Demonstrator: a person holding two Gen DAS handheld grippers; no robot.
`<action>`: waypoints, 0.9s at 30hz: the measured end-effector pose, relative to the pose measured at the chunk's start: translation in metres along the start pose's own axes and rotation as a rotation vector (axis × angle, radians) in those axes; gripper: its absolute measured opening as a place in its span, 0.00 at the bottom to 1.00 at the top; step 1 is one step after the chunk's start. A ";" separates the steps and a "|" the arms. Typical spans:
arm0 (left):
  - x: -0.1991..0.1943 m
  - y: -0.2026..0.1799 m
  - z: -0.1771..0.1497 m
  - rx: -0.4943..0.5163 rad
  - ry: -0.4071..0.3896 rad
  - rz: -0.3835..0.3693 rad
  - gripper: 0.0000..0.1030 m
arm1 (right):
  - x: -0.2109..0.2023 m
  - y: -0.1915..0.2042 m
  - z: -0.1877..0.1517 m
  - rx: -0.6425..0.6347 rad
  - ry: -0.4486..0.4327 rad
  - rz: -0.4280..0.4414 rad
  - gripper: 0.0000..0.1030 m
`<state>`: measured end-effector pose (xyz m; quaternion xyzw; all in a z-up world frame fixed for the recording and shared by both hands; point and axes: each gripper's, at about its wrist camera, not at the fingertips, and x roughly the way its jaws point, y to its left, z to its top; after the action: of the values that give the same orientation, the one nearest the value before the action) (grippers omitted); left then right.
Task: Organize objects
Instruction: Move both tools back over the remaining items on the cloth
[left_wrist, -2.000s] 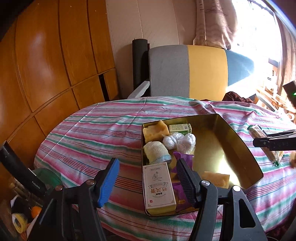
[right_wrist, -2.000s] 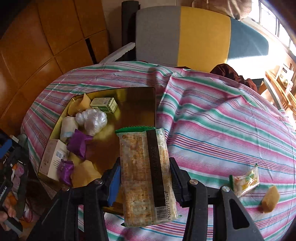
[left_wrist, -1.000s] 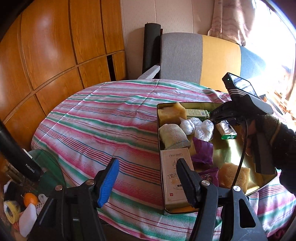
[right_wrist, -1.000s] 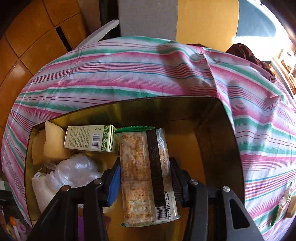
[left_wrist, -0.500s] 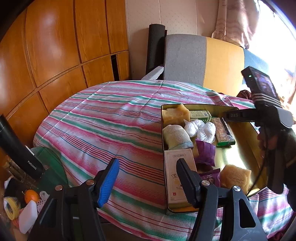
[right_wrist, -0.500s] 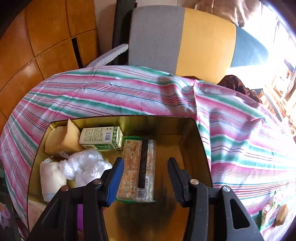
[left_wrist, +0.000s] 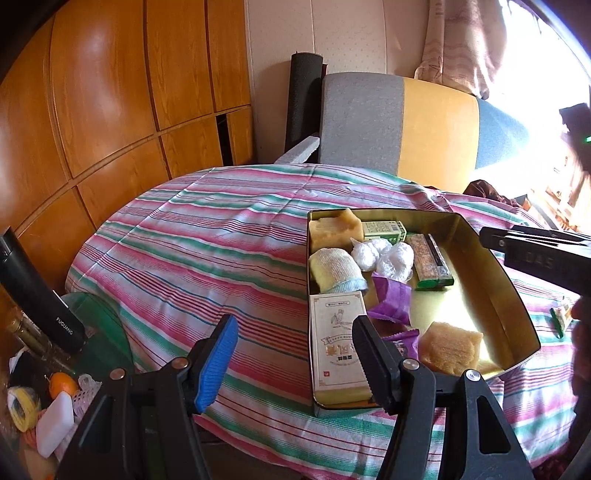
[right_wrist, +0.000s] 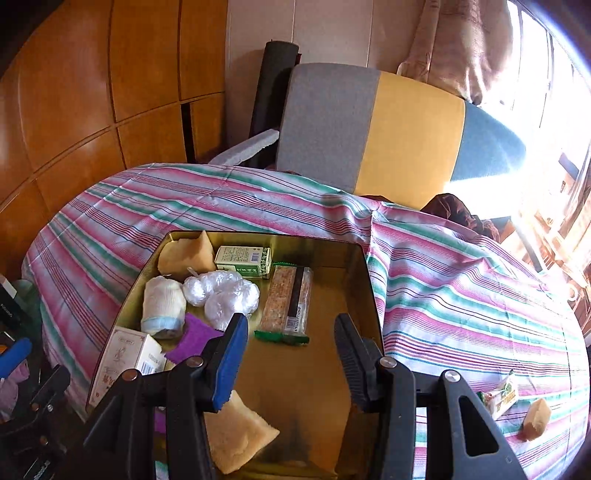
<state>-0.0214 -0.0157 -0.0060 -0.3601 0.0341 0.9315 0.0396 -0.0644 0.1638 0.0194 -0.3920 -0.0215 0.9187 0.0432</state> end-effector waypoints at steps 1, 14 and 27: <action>-0.001 -0.002 0.000 0.002 0.000 -0.001 0.63 | -0.007 0.001 -0.002 -0.005 -0.009 -0.003 0.48; -0.011 -0.035 0.000 0.070 -0.006 -0.027 0.63 | -0.056 -0.014 -0.016 -0.034 -0.093 -0.047 0.48; -0.019 -0.083 0.011 0.166 -0.031 -0.076 0.64 | -0.058 -0.074 -0.035 0.045 -0.074 -0.121 0.48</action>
<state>-0.0066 0.0670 0.0116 -0.3420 0.0968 0.9288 0.1050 0.0050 0.2319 0.0423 -0.3546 -0.0263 0.9286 0.1067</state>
